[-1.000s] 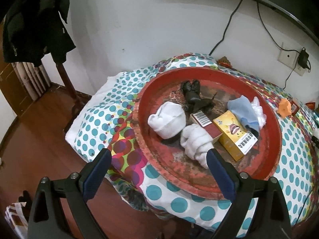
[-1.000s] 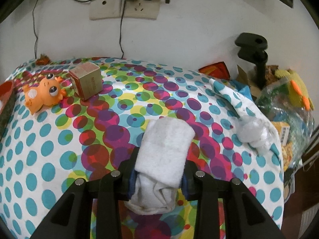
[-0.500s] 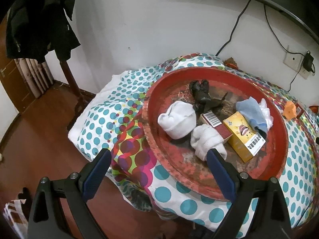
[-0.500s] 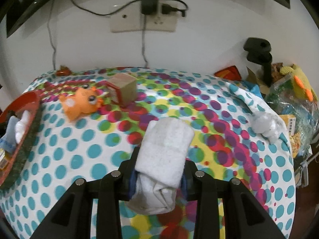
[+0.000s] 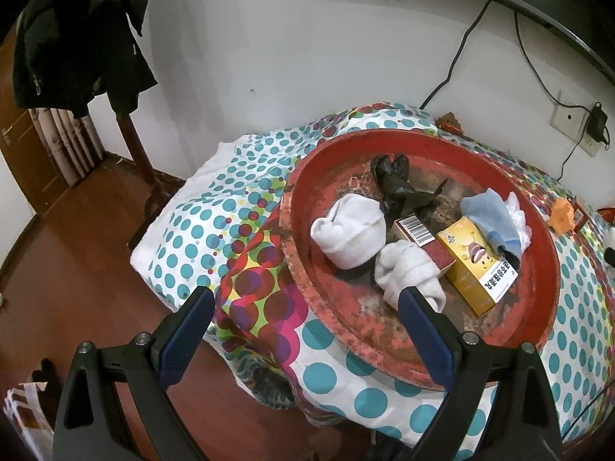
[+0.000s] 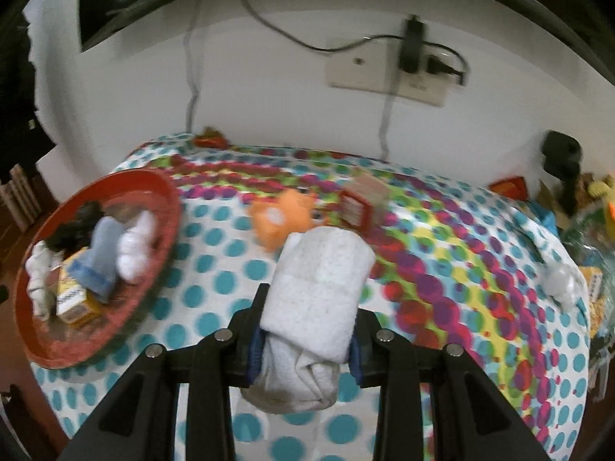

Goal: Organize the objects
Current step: 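Carry the white rolled sock over the red tray with the right gripper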

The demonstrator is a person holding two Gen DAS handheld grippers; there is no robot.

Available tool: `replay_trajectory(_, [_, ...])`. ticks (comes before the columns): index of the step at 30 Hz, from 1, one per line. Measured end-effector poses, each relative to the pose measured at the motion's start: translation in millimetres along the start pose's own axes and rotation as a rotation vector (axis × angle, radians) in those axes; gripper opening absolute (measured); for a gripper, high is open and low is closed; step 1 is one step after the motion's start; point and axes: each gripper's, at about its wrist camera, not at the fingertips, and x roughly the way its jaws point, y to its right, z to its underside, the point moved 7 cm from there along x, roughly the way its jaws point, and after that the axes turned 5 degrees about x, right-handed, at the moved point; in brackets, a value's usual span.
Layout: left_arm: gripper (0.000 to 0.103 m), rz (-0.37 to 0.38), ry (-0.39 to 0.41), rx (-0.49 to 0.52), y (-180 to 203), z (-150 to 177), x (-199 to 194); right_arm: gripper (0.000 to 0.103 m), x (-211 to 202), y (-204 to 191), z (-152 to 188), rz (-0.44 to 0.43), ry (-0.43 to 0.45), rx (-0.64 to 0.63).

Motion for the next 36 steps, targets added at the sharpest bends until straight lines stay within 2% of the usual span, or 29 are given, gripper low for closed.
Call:
replay_trajectory(14, [0.096, -0.008, -0.002, -0.008, -3.9, 1.2, 3.7, 0.034, -3.8, -124.8, -11.1, -0.172, -0.009, -0.127])
replay_trajectory(23, [0.096, -0.010, 0.003, -0.025, -8.9, 0.2, 4.7, 0.034, 3.4, -192.3, -11.1, -0.252, -0.028, -0.192])
replay_trajectory(36, [0.096, 0.001, 0.006, -0.059, -20.0, -0.6, 4.6, 0.034, 20.9, -235.7, -12.2, -0.280, -0.059, -0.219])
